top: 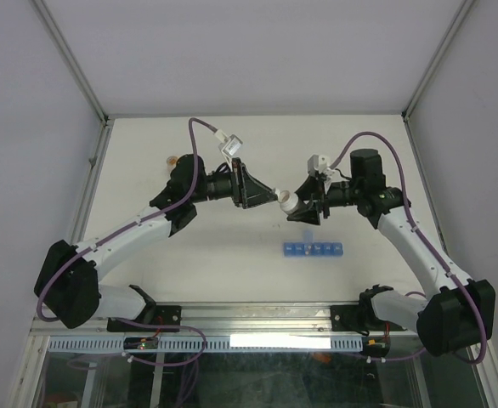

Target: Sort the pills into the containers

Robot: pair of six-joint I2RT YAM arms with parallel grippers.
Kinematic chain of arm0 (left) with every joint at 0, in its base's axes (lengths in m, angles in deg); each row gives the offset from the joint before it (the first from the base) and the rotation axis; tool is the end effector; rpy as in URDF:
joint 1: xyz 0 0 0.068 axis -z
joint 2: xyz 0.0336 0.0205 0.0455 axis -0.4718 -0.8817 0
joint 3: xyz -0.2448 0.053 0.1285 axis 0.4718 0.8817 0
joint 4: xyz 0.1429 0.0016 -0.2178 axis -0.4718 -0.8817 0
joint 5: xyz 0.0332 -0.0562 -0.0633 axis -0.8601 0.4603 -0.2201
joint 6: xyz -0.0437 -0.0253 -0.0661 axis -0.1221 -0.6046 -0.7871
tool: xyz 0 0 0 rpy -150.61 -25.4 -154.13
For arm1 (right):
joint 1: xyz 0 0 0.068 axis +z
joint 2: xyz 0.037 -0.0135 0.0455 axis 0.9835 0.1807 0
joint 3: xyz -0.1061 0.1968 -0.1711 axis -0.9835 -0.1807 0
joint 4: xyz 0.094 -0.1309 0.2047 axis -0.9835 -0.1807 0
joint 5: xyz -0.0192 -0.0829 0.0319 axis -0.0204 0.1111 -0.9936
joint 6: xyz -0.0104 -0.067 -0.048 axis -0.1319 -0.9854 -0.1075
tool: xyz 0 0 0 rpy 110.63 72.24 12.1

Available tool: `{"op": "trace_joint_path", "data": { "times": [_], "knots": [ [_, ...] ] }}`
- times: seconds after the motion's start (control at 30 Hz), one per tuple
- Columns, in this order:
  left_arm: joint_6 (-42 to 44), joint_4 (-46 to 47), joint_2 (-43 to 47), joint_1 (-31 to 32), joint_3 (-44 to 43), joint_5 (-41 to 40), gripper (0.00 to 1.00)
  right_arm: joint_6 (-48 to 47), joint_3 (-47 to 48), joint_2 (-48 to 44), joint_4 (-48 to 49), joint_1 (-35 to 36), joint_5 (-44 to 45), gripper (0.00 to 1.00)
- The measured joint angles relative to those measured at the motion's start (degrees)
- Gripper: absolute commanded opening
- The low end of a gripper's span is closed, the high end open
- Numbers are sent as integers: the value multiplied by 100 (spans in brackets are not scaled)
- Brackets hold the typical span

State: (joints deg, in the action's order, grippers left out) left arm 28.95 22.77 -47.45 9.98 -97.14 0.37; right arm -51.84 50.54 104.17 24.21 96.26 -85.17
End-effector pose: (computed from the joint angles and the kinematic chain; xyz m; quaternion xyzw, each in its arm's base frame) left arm 0.2335 -0.2382 0.3213 0.2253 0.6950 -0.5716 0.3734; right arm 0.2108 0.1331 0.3059 -0.5407 0.5666 0.4338 0.4454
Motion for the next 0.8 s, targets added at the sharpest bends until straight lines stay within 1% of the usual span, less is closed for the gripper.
{"op": "trace_joint_path", "data": {
  "times": [0.43, 0.7, 0.8],
  "knots": [
    [-195, 120, -227, 0, 0, 404, 29, -328, 66, 2, -319, 315, 389, 0],
    [-216, 162, -389, 0, 0, 455, 29, -450, 81, 90, -448, 461, 702, 0],
    [-197, 42, -411, 0, 0, 398, 29, -470, 101, 125, -487, 503, 870, 0]
  ]
}}
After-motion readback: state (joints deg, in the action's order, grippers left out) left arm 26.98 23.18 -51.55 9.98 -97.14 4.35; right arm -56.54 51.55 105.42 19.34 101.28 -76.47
